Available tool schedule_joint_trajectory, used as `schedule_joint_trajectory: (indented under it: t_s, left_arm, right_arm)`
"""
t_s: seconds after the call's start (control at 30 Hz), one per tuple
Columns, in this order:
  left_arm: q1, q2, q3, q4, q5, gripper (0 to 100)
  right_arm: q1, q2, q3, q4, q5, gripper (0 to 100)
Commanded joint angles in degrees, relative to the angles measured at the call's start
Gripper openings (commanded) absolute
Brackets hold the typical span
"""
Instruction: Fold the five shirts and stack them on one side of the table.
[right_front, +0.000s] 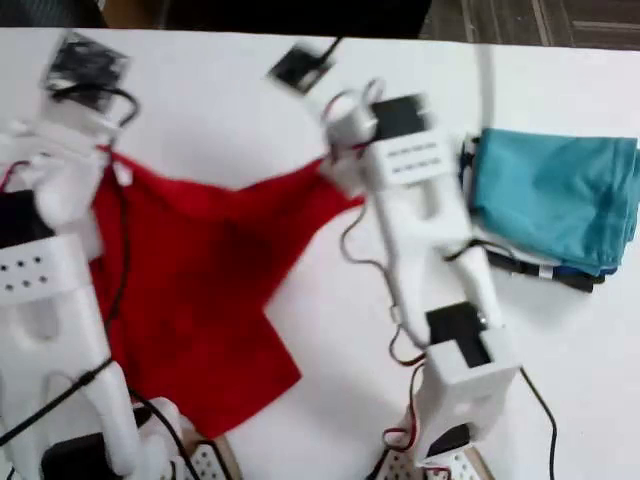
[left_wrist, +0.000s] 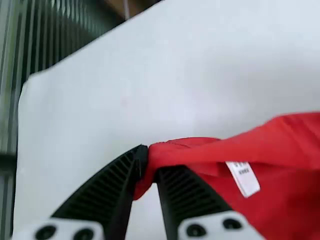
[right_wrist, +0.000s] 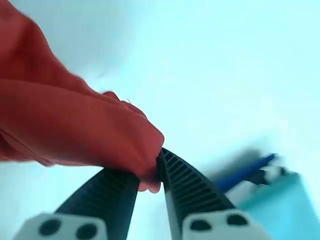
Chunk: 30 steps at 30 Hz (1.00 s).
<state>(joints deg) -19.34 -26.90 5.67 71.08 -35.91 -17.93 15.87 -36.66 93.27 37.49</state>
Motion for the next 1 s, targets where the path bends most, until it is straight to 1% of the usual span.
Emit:
schedule_joint_trajectory:
  t_s: [0.0,0.1,0.3,0.43,0.57,0.63,0.7,0.8,0.87,0.9,0.97]
  left_arm:
    - [5.98,-0.53,-6.29,-0.79,2.55,3]
    - [8.09,-0.53,-13.58,1.76,5.8,3]
    - [10.99,-0.53,-26.42,6.51,8.7,3]
    - [12.92,-0.62,-32.92,9.23,8.35,3]
    - [13.98,-0.62,-35.74,12.22,8.35,3]
    - [14.68,-0.62,-35.91,13.8,8.35,3]
    - [14.68,-0.35,-35.56,15.12,8.62,3]
    - [14.42,-0.53,-32.4,15.82,8.62,3]
    - [14.15,-0.44,-29.32,15.82,8.35,3]
    - [13.19,-0.26,-27.56,15.65,8.35,3]
    - [10.64,-0.09,-22.46,12.84,8.26,3]
  right_arm:
    - [4.7,-0.22,-14.59,4.09,2.99,2.2]
    - [9.89,-0.31,-22.68,4.35,4.4,2.1]
    - [18.77,-1.89,-38.15,4.35,5.01,2.1]
    - [21.76,-6.55,-45.27,4.35,5.01,2.1]
    - [22.73,-12.79,-46.33,4.44,5.01,2.1]
    - [22.37,-15.43,-44.92,4.44,5.01,2.1]
    - [21.23,-17.63,-40.26,4.62,4.75,2.1]
    - [17.63,-20.26,-27.87,4.79,4.57,2.1]
    - [14.64,-21.58,-18.46,4.7,2.9,2.1]
    - [12.88,-21.93,-13.8,4.62,2.46,2.1]
    - [9.8,-21.76,-4.84,3.82,2.2,2.1]
